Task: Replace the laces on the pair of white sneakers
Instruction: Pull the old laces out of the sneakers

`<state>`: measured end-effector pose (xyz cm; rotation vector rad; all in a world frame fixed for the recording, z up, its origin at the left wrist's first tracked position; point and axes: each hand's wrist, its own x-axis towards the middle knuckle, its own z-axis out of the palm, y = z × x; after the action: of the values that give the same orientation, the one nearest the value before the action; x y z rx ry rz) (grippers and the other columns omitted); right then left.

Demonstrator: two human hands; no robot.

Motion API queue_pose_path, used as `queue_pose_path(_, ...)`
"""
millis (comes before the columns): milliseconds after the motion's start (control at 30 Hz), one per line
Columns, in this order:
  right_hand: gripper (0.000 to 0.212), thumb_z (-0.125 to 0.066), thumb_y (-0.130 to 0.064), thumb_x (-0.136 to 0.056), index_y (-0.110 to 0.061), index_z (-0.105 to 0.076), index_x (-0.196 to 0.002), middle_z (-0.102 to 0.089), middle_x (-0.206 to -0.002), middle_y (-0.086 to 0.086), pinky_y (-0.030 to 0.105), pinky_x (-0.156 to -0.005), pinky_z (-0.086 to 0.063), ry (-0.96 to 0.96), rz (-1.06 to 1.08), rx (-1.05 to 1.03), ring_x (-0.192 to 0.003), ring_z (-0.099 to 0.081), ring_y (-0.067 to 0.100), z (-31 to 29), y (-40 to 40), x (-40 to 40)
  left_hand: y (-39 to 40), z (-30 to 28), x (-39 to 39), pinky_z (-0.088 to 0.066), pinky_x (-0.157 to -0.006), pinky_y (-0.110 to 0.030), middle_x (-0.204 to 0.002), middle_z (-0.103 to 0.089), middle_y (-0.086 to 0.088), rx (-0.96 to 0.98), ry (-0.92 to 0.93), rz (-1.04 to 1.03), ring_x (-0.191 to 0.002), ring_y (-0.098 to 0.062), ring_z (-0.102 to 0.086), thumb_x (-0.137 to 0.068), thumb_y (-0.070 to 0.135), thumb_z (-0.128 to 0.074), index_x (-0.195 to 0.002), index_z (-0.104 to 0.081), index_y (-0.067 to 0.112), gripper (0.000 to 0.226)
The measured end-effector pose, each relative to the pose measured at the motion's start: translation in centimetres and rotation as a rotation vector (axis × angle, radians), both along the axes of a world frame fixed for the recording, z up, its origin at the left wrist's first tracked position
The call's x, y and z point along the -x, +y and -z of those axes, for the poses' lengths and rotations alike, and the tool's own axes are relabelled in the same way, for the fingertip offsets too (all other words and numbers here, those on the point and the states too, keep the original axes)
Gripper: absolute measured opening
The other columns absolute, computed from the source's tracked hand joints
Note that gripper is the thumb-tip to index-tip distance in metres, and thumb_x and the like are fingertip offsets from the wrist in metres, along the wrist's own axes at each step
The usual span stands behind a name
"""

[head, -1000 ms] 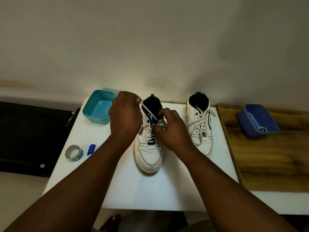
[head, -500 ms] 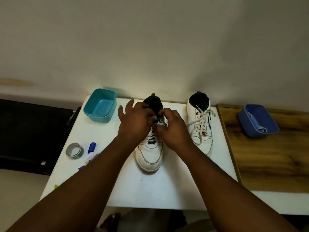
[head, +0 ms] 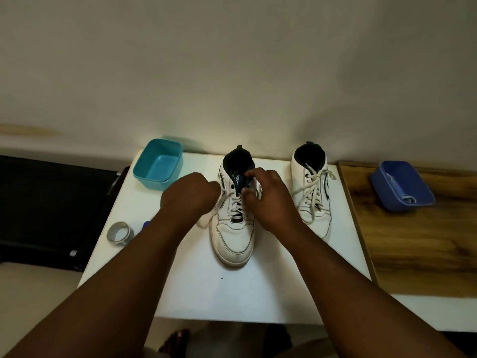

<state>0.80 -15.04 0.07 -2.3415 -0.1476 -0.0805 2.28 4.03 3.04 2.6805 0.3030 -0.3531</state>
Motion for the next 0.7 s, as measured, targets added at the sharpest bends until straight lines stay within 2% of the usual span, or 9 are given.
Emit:
queue_pose_path(67,0.05,-0.064,-0.028,-0.096,-0.035,-0.05,-0.143,-0.052,-0.13,0.002,0.033,-0.086,-0.051,0.003,-0.003,-0.005,-0.105,-0.06,0.015,0.1,-0.1,0.0,-0.5,0.0,0.4,-0.044,-0.073,-0.033,-0.087,-0.062,-0.006,-0.02,0.029,-0.013,-0.084,-0.028,-0.06,-0.09,0.039,-0.045,-0.074,-0.05,0.017,0.027)
queue_pose_path(133,0.051,-0.063,-0.025,-0.096,-0.036,-0.049,-0.144,-0.052,-0.131,0.001,0.039,-0.087,-0.056,-0.016,0.011,0.032,-0.103,-0.064,0.018,0.0,-0.2,0.1,-1.0,-0.2,0.6,-0.044,-0.073,-0.034,-0.094,-0.064,-0.006,-0.024,-0.102,-0.043,-0.087,-0.029,-0.061,-0.091,0.032,-0.05,-0.085,-0.054,0.014,0.018)
queue_pose_path(167,0.05,-0.063,-0.023,-0.096,-0.035,-0.051,-0.143,-0.052,-0.13,0.0,0.04,-0.086,-0.056,-0.038,0.014,0.061,-0.102,-0.064,0.018,-0.1,-0.2,0.2,-1.2,-0.5,0.7,-0.046,-0.074,-0.036,-0.099,-0.064,-0.007,-0.04,-0.209,-0.049,-0.091,-0.031,-0.062,-0.09,0.028,-0.051,-0.098,-0.058,0.014,0.018)
queue_pose_path(233,0.047,-0.06,-0.017,-0.096,-0.033,-0.055,-0.14,-0.052,-0.133,-0.002,0.037,-0.086,-0.055,-0.097,-0.008,0.109,-0.106,-0.062,0.018,-0.3,-0.1,0.2,-1.2,-1.0,0.4,-0.048,-0.08,-0.043,-0.117,-0.061,-0.01,-0.066,-0.422,0.014,-0.105,-0.035,-0.06,-0.088,0.017,-0.052,-0.126,-0.061,0.022,0.04)
queue_pose_path(267,0.046,-0.058,-0.016,-0.096,-0.032,-0.058,-0.139,-0.051,-0.136,-0.002,0.035,-0.086,-0.054,-0.12,-0.029,0.132,-0.111,-0.061,0.018,-0.4,0.0,0.2,-1.2,-1.2,0.1,-0.047,-0.085,-0.046,-0.127,-0.058,-0.009,-0.068,-0.483,0.1,-0.113,-0.036,-0.056,-0.087,0.012,-0.053,-0.132,-0.061,0.029,0.049)
queue_pose_path(333,0.042,-0.053,-0.015,-0.096,-0.03,-0.063,-0.134,-0.049,-0.142,-0.001,0.033,-0.085,-0.053,-0.129,-0.071,0.186,-0.115,-0.06,0.019,-0.4,0.2,0.1,-1.2,-1.2,-0.2,-0.044,-0.095,-0.046,-0.143,-0.051,-0.005,-0.086,-0.492,0.329,-0.127,-0.034,-0.047,-0.089,0.008,-0.055,-0.134,-0.063,0.036,0.054)
queue_pose_path(400,0.039,-0.051,-0.014,-0.095,-0.027,-0.066,-0.128,-0.049,-0.143,-0.001,0.033,-0.083,-0.052,-0.128,-0.092,0.22,-0.113,-0.061,0.019,-0.4,0.2,0.0,-1.3,-0.4,-0.3,-0.044,-0.099,-0.044,-0.148,-0.049,-0.004,-0.083,-0.389,0.486,-0.129,-0.032,-0.045,-0.095,0.013,-0.055,-0.136,-0.062,0.037,0.048)
queue_pose_path(533,0.028,-0.056,-0.011,-0.092,-0.02,-0.067,-0.116,-0.056,-0.132,0.0,0.035,-0.084,-0.053,-0.127,-0.08,0.184,-0.107,-0.061,0.02,-0.3,-0.5,-0.2,-0.6,1.1,-0.7,-0.046,-0.085,-0.032,-0.138,-0.053,-0.002,0.057,-0.377,0.493,-0.113,-0.026,-0.058,-0.097,0.016,-0.06,-0.125,-0.067,0.033,0.033)
queue_pose_path(700,0.016,-0.059,-0.009,-0.086,-0.018,-0.066,-0.097,-0.06,-0.109,0.0,0.036,-0.08,-0.051,-0.113,-0.056,0.115,-0.093,-0.058,0.017,0.0,-1.4,-0.6,0.7,1.6,-1.5,-0.047,-0.089,-0.028,-0.124,-0.059,-0.004,0.175,-0.405,0.453,-0.108,-0.022,-0.06,-0.094,0.005,-0.066,-0.112,-0.076,0.024,0.027)
